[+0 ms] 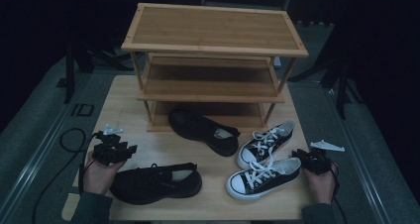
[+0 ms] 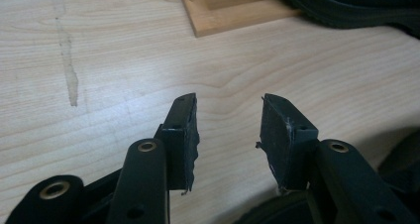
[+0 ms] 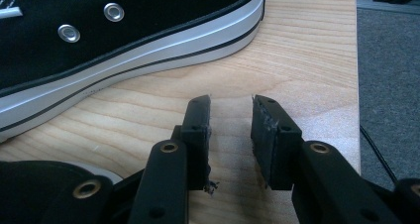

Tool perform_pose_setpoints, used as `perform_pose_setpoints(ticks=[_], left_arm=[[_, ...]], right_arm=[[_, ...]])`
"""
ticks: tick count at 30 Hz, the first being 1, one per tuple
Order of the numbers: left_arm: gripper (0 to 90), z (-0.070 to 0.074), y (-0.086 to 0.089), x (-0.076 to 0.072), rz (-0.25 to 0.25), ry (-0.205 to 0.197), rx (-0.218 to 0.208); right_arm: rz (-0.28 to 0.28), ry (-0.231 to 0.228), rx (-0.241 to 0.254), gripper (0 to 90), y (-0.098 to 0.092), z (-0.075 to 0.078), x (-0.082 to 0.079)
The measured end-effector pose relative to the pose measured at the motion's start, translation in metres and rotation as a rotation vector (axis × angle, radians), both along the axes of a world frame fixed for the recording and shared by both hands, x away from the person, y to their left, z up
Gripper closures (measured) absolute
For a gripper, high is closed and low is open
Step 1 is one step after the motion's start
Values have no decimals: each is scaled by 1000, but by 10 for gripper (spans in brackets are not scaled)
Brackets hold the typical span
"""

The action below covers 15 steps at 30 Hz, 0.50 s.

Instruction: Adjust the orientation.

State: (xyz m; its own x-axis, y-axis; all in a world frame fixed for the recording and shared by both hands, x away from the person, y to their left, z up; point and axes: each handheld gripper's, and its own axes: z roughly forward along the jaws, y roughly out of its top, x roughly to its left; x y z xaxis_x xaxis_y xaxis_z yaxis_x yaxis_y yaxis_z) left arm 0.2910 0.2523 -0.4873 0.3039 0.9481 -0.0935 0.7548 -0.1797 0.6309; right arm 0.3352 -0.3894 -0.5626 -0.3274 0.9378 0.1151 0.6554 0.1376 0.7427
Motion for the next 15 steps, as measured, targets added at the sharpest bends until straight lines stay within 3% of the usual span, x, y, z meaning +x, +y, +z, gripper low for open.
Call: perform_pose_setpoints(ticks=[15], left_arm=[[586, 8, -5, -11, -20, 8, 3]], right_arm=[[-7, -2, -2, 668, 0, 0, 0]])
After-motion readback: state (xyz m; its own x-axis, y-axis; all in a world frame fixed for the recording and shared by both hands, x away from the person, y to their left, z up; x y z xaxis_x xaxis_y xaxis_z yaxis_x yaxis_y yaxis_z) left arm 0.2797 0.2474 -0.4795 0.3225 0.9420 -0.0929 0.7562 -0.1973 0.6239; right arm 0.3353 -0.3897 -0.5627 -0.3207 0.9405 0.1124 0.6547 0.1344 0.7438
